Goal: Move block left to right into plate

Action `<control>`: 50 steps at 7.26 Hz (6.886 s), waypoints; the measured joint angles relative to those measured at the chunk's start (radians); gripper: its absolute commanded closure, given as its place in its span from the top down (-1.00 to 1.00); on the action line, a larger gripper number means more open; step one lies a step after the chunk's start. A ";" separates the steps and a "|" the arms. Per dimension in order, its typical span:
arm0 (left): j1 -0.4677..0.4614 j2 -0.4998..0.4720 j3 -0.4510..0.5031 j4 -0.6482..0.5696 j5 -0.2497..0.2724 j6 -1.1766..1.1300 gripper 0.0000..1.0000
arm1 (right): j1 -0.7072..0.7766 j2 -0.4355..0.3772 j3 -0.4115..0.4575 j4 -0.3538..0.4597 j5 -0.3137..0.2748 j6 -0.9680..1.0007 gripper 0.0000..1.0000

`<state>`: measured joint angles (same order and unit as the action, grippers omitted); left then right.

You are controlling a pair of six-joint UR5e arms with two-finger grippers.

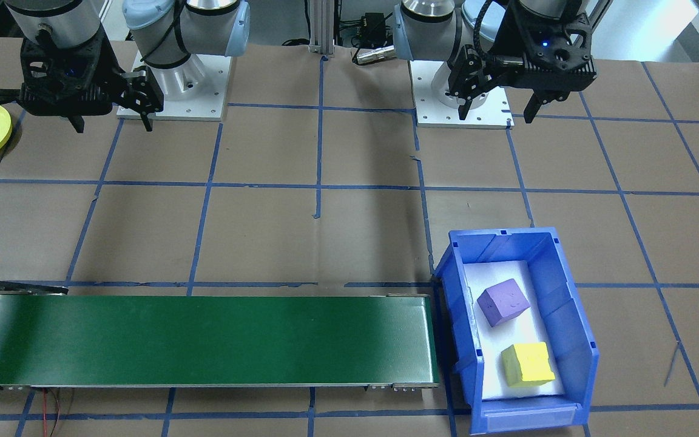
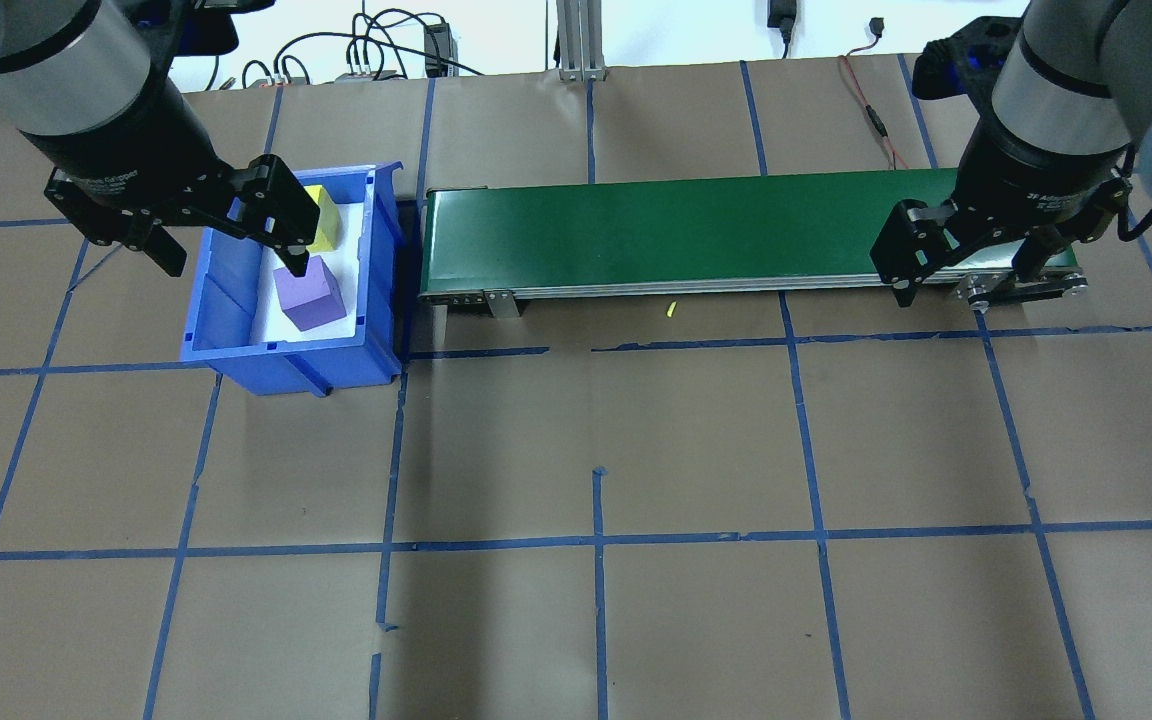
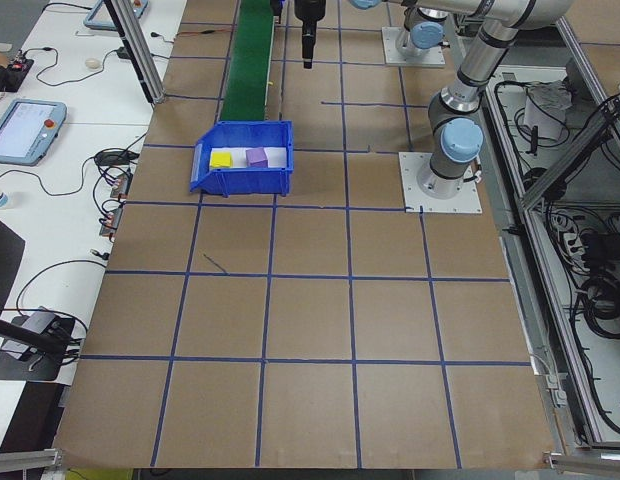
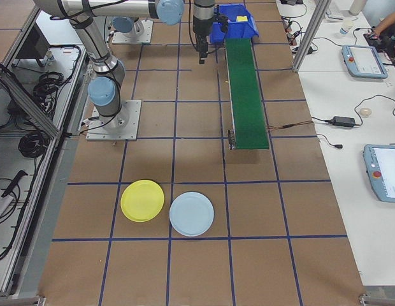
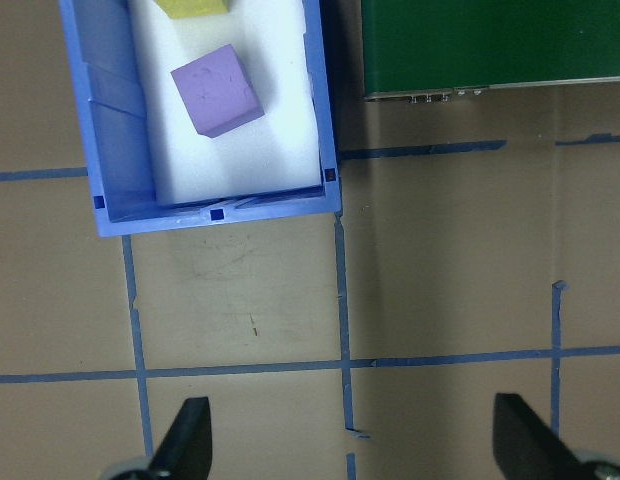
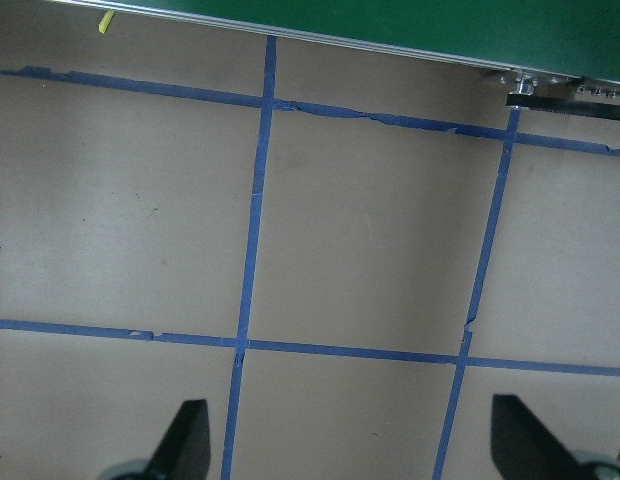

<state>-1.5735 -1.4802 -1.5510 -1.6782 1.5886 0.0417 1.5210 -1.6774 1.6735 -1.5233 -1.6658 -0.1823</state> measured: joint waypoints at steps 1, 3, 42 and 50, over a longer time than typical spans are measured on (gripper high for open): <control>0.000 0.000 -0.002 0.001 -0.001 -0.001 1.00 | 0.000 0.000 0.000 0.000 0.000 0.000 1.00; 0.000 0.000 -0.006 0.001 -0.001 -0.002 1.00 | -0.001 0.001 0.000 0.001 -0.001 0.000 1.00; -0.103 -0.480 0.071 0.519 -0.102 0.004 1.00 | -0.008 0.005 0.029 -0.004 -0.002 -0.037 1.00; 0.122 -0.660 0.215 0.525 -0.021 0.149 1.00 | -0.009 0.005 0.033 -0.003 -0.002 -0.039 1.00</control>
<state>-1.4517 -2.1399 -1.3364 -1.1532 1.5672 0.1903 1.5125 -1.6720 1.7068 -1.5263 -1.6676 -0.2215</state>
